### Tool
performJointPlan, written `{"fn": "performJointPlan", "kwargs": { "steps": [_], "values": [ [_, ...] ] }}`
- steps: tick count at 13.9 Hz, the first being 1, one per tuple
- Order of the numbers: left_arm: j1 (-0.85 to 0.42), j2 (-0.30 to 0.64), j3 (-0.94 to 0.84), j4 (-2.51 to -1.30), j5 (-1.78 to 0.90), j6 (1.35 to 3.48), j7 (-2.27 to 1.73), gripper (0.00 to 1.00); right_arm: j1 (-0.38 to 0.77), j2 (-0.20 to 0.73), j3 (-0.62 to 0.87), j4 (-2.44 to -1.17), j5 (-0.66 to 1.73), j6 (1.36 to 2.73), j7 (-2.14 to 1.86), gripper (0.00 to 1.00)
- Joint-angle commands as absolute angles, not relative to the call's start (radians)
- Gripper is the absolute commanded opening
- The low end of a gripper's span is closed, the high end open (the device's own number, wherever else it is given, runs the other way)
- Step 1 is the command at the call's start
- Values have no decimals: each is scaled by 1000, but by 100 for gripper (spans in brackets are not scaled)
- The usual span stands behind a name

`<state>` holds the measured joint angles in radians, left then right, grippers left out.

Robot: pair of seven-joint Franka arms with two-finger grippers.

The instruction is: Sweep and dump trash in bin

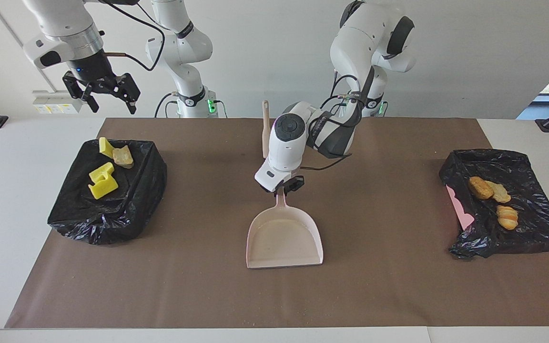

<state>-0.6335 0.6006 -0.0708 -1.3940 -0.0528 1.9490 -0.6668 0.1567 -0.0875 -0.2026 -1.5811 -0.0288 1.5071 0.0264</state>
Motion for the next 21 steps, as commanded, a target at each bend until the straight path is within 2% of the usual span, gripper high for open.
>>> {"fn": "performJointPlan", "kwargs": {
  "steps": [1,6,7,8,9,12,13,14,15,21],
  "values": [
    [-652,604,-51,-1385,-58,1947,-676,23,126,-117,-198,-1615,-38,1506,-20,100],
    [-655,601,-51,-1385,-51,1936,-676,42,124,-117,-198,-1614,-38,1514,-20,100],
    [-655,600,-51,-1385,-51,1931,-678,42,124,-117,-198,-1615,-38,1513,-20,100],
    [-655,598,-51,-1384,-51,1928,-678,46,126,-117,-198,-1615,-38,1516,-15,100],
    [-655,595,-51,-1384,-51,1928,-677,62,127,-117,-195,-1615,-38,1522,-12,100],
    [-640,551,-51,-1387,-57,1927,-669,65,126,-118,-195,-1617,-38,1516,-17,100],
    [-637,525,-51,-1390,-57,1911,-667,75,126,-118,-195,-1617,-38,1520,-15,100],
    [-629,497,-43,-1394,-57,1886,-664,96,126,-117,-193,-1615,-38,1520,-12,100],
    [-600,464,-43,-1402,-54,1866,-651,100,129,-118,-193,-1617,-35,1514,-11,100],
    [-399,252,-41,-1437,-57,1676,-428,100,135,-104,-187,-1601,-21,1568,-8,100]
  ]
}}
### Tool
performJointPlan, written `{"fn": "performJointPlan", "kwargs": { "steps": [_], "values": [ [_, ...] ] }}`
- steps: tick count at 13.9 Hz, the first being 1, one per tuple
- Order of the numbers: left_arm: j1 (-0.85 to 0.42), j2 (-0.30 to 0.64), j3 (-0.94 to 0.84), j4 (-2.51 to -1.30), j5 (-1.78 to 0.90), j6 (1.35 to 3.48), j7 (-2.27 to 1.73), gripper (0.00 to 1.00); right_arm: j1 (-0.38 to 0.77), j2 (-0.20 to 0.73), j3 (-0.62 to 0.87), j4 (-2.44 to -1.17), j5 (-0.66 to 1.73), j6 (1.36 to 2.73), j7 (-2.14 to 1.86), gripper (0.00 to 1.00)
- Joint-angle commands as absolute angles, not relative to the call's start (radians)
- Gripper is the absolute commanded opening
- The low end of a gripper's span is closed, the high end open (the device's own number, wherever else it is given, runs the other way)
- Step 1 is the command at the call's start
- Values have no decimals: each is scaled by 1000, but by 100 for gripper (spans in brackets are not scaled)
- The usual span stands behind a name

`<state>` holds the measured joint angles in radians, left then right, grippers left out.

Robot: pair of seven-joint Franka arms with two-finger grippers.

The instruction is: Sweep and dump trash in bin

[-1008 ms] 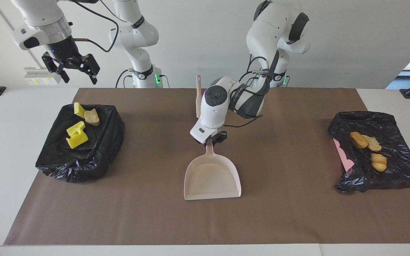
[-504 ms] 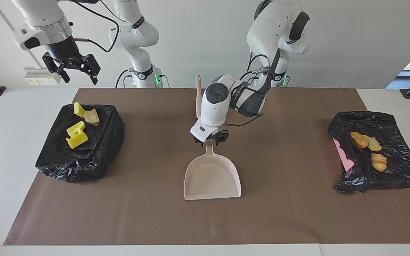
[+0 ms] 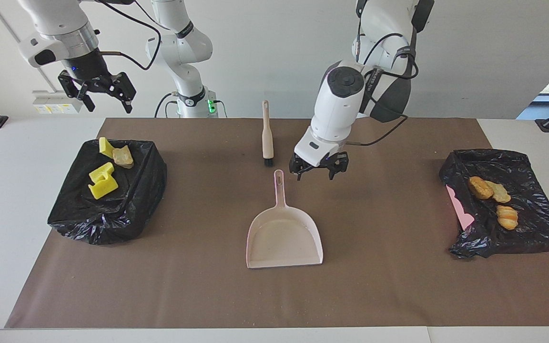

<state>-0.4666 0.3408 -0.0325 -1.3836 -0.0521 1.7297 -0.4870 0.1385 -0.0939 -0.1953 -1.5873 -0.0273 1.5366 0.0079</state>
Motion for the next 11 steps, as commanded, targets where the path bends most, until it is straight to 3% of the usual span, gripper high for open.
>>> {"fn": "performJointPlan", "kwargs": {
  "steps": [1,4,7,11],
  "values": [
    [-352,223,-41,-1437,-57,1634,-370,100,137,-106,-186,-1601,-25,1560,-11,100],
    [-223,158,-41,-1437,-57,1524,-119,100,133,-107,-186,-1603,-21,1554,-12,100],
    [-172,80,-41,-1446,-57,1429,-55,100,135,-106,-184,-1603,-20,1562,-8,100],
    [-153,-105,-38,-1587,-54,1385,-45,100,132,-107,-186,-1603,-18,1554,-12,100]
  ]
}}
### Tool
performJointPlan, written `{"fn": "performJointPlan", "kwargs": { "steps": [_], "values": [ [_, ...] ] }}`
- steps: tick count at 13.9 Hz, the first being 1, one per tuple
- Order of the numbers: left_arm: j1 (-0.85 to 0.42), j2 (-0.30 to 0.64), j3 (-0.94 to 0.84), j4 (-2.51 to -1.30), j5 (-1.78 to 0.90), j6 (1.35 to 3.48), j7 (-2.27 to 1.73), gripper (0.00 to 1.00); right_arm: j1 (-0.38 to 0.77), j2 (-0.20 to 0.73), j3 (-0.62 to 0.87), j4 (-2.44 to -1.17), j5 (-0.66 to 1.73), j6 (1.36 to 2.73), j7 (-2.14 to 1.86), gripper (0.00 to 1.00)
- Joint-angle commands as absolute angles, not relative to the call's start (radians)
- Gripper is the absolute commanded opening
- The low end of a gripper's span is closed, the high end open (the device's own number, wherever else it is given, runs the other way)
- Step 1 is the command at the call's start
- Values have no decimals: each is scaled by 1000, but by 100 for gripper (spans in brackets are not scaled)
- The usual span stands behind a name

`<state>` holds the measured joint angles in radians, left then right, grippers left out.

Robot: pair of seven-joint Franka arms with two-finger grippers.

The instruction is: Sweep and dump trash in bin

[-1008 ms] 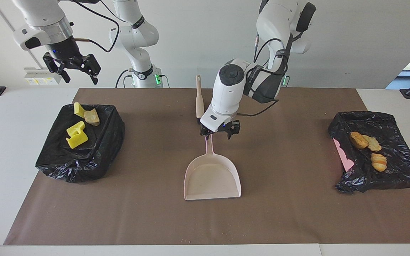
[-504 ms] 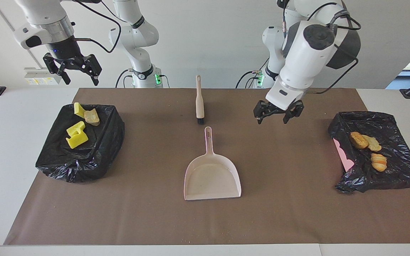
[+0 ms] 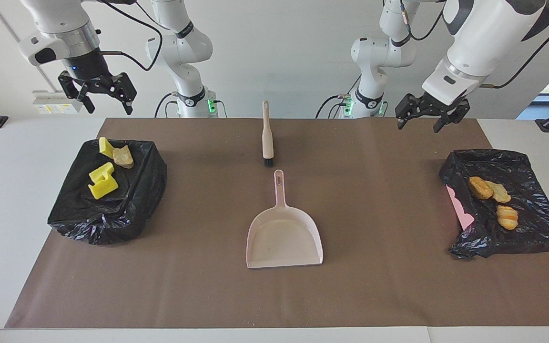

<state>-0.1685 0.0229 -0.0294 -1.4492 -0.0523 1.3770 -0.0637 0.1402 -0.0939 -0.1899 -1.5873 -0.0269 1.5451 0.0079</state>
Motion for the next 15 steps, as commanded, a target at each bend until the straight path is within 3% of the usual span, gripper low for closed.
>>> {"fn": "performJointPlan", "kwargs": {
  "steps": [1,6,10,15],
  "values": [
    [-153,-142,-38,-1629,-54,1390,-44,100,132,-107,-186,-1603,-20,1555,-12,100],
    [-98,-163,-32,-1677,-54,1462,44,100,126,-107,-186,-1605,-21,1565,-11,100],
    [-16,-134,-31,-1631,-54,1460,87,100,133,-107,-186,-1605,-20,1566,-15,100],
    [-11,-72,-11,-1539,-49,1419,86,100,132,-109,-186,-1606,-21,1563,-15,100]
  ]
}}
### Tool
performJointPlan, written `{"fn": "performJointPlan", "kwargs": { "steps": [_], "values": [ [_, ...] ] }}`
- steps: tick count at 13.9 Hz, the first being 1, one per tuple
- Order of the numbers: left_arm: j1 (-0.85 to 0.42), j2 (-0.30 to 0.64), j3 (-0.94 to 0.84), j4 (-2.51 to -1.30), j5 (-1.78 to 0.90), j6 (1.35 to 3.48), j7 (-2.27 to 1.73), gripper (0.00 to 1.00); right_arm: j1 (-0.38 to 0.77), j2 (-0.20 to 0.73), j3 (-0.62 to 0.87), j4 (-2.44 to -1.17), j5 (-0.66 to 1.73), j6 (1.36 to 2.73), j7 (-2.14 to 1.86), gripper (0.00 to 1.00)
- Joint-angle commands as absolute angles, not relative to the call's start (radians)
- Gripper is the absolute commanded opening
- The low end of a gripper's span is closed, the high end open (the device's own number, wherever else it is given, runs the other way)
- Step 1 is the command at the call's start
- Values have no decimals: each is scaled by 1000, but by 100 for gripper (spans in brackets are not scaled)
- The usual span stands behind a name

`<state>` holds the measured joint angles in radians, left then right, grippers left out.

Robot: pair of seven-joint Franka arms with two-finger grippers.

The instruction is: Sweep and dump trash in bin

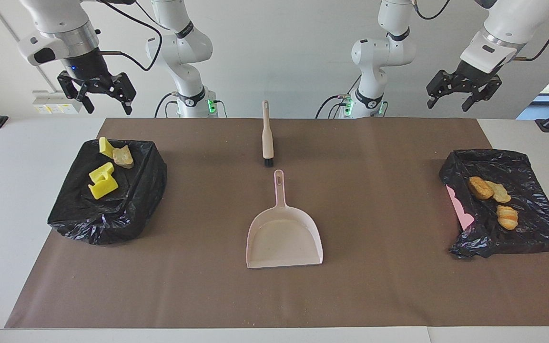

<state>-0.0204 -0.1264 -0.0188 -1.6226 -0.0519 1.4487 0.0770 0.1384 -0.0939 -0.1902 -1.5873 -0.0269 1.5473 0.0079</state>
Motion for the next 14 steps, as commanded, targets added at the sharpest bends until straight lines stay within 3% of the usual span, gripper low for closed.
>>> {"fn": "performJointPlan", "kwargs": {
  "steps": [1,3,14],
  "values": [
    [-12,-39,-3,-1488,-49,1386,84,100,130,-109,-186,-1608,-21,1563,-15,100],
    [-12,-14,-3,-1447,-49,1368,84,100,137,-109,-186,-1608,-41,1560,-15,100],
    [-26,-21,-3,-1453,-12,1382,127,100,143,-115,-183,-1614,-75,1555,-9,100]
  ]
}}
